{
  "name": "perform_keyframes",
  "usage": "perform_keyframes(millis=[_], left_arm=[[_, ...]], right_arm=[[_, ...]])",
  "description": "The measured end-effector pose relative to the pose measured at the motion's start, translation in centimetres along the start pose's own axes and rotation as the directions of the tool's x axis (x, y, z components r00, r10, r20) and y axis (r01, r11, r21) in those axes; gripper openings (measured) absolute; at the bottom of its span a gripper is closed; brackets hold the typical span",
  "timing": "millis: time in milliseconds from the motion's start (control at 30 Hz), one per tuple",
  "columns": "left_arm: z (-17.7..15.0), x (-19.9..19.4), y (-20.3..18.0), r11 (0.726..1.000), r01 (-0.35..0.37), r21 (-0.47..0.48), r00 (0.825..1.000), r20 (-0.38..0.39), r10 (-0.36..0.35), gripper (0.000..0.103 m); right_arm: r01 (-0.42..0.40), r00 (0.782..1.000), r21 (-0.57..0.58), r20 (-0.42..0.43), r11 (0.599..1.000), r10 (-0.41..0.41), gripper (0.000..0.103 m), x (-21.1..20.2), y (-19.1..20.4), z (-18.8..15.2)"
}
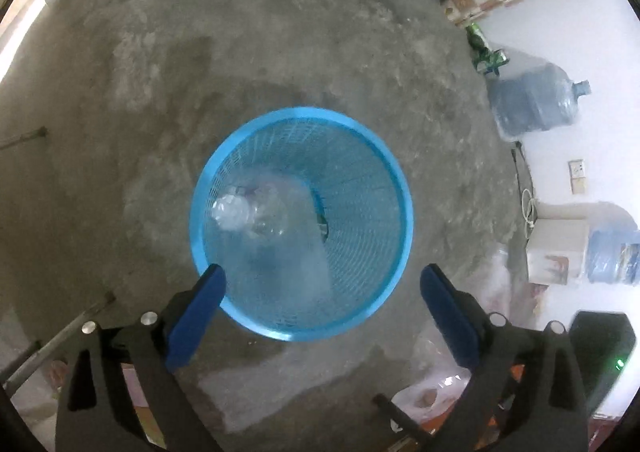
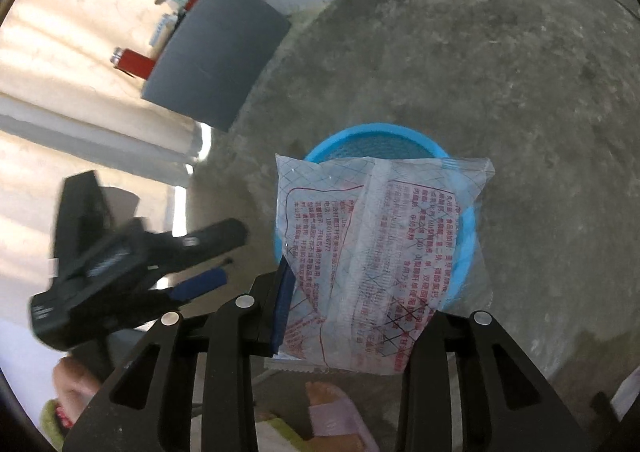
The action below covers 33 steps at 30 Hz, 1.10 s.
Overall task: Collect trash
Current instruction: 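Carry the printed bag and clear box over the blue wastebasket, then open both grippers over the wastebasket, dropping the bag and box, then swing both grippers back over the table toward the tan paper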
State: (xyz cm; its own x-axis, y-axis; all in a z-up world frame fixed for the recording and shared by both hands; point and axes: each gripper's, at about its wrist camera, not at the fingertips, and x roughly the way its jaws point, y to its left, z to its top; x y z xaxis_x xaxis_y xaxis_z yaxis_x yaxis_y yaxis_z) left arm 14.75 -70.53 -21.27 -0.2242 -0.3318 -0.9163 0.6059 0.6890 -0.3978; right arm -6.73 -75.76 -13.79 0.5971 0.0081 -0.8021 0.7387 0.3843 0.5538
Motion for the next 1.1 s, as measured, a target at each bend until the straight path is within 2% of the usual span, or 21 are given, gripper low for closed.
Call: perform_keyframes(millis=[100, 233, 333, 567, 767, 967, 1100], left_arm=[[0.1, -0.7, 0.6, 1.000, 0.011, -0.021, 1.000, 0.028, -0.010, 0.095], [0.5, -2.0, 0.9, 0.997, 0.047, -0.054, 0.998, 0.050, -0.045, 0.095], [0.7, -3.6, 0.6, 0.997, 0.063, -0.054, 0.995, 0.080, -0.058, 0.095], [0.4, -8.7, -0.4, 0.994, 0.106, -0.030, 0.984, 0.147, -0.101, 0.095], [-0.9, -14.7, -0.5, 0.992, 0.128, 0.004, 0.970, 0.210, -0.126, 0.095], [-4.4, -22.0, 0.3, 0.982, 0.175, 0.070, 0.948, 0.256, -0.187, 0.095], [-8.2, -27.5, 2.2, 0.974, 0.181, 0.136, 0.923, 0.318, -0.216, 0.095]], right_arm=[[0.029, 0.999, -0.026, -0.036, 0.999, -0.030, 0.048, 1.9, 0.0, 0.6], [0.114, 0.991, -0.108, -0.058, 0.988, -0.121, 0.069, 3.9, 0.5, 0.7], [0.169, 0.983, -0.156, -0.049, 0.973, -0.178, 0.076, 4.4, 0.8, 0.7], [0.161, 0.987, -0.138, -0.009, 0.977, -0.163, 0.078, 3.6, 0.3, 1.0], [0.140, 0.990, -0.097, 0.028, 0.985, -0.138, 0.079, 0.9, -0.5, 0.7], [0.085, 0.995, -0.097, 0.070, 0.992, -0.078, 0.079, -3.3, -0.9, -1.4], [0.033, 0.995, -0.109, 0.095, 0.994, -0.022, 0.079, -6.8, -0.7, -4.4]])
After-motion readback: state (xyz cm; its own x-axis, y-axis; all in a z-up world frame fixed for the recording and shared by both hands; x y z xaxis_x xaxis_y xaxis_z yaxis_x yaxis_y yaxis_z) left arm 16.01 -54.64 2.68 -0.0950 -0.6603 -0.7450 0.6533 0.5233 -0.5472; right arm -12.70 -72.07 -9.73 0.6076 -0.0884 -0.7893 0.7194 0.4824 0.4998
